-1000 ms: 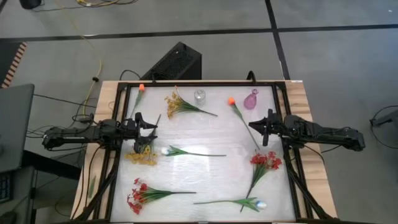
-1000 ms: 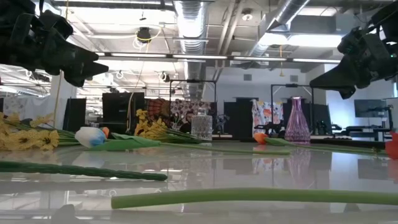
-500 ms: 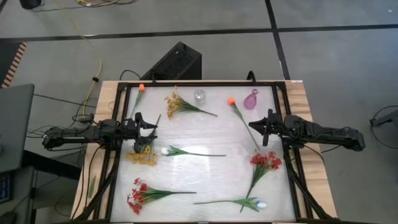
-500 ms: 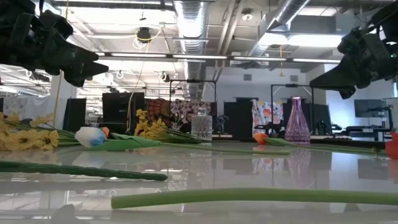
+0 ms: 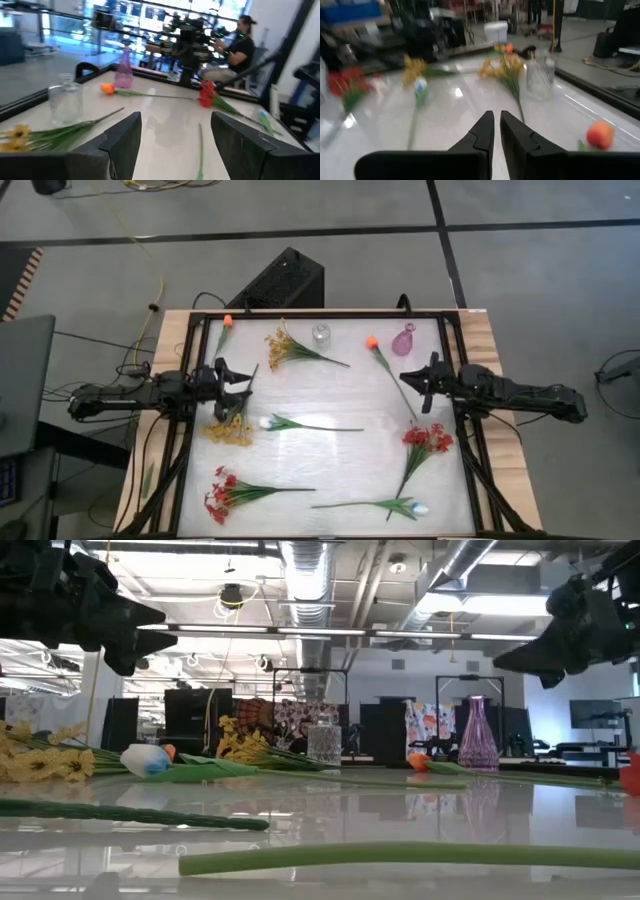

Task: Sort flowers into vase by color
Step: Put the right red flowers into the purple vase, then put the red flowers into the purple vase

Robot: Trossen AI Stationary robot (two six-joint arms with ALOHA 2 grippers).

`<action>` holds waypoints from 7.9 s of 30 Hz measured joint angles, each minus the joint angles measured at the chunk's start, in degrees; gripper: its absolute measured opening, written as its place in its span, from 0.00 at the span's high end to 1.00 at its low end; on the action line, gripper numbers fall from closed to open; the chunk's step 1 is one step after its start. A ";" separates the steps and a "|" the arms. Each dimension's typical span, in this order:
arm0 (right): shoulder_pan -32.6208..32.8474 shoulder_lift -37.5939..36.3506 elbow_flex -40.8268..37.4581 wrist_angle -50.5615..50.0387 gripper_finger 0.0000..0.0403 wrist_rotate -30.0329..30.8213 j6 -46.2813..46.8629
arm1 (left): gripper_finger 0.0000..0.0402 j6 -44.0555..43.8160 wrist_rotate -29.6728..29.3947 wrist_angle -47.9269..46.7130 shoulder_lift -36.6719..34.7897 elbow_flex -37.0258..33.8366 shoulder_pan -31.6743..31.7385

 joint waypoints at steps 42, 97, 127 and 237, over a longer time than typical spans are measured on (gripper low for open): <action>43.58 74.22 45.80 -31.93 0.84 -17.52 99.30 | 0.43 13.86 5.06 22.09 42.49 10.11 0.02; 24.38 62.68 45.76 -28.14 0.93 52.94 50.02 | 0.43 3.53 8.89 18.81 42.49 10.18 0.02; -41.32 32.04 20.69 23.51 0.93 -9.64 0.82 | 0.43 1.70 6.57 16.58 42.49 10.20 0.02; 29.77 130.49 104.72 8.88 0.33 -3.15 -0.82 | 0.43 4.09 6.55 2.54 42.48 10.20 0.00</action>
